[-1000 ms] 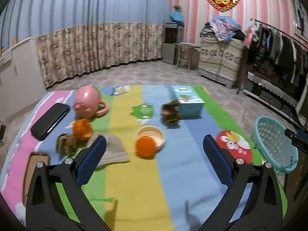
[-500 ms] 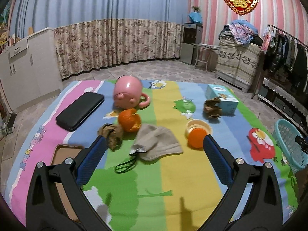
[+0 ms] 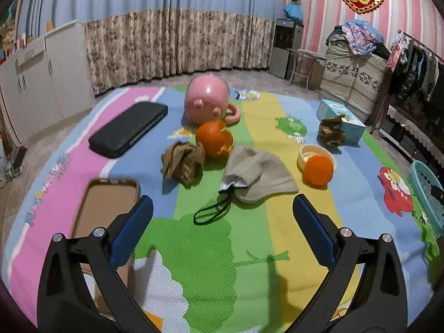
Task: Collect trash
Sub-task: 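Grasp the beige cloth with black strap with the left tool, then grasp the orange round lid off the cream bowl with the right tool while the left holds the cloth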
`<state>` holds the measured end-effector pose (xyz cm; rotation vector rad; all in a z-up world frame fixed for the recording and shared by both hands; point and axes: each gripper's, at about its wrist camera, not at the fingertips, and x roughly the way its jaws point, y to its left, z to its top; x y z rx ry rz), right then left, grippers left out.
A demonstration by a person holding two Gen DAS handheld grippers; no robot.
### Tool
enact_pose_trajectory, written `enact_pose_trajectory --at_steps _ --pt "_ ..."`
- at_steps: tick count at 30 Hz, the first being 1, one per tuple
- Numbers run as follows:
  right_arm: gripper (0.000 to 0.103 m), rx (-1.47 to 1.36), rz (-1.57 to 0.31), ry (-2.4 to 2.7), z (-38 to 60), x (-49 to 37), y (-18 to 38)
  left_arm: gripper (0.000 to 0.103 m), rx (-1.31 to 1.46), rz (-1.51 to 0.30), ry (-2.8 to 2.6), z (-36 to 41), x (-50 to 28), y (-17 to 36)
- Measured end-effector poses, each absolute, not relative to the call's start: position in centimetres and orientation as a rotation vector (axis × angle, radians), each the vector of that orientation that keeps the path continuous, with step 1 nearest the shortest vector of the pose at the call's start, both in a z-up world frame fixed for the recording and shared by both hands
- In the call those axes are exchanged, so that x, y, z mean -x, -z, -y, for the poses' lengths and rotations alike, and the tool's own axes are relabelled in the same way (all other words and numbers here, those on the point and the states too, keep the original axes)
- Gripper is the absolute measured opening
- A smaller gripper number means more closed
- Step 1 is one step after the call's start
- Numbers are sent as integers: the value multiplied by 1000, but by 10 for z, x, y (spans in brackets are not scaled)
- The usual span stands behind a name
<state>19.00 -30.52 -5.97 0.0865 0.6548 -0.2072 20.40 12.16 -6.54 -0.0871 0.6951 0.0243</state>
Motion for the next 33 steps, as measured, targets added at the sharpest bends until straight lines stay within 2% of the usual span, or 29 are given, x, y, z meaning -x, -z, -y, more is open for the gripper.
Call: enact_pose_trajectory --at_steps 14,17,22,24,29,33 --pt "92 43 -695 155 269 -196 69 94 28 -777 33 -94 -263 74" --pt "92 52 -706 141 264 -196 71 84 26 -829 60 -90 -274 84" --pt "92 94 -729 108 245 -202 73 51 55 -875 91 -92 -279 92" --pt "92 103 -733 93 237 -206 72 33 75 -880 106 -94 -279 93" --pt "92 114 -731 48 208 -215 68 22 98 -833 119 -100 -271 86" --pt "92 60 -742 -7 188 -226 65 21 31 -732 57 -108 -248 69"
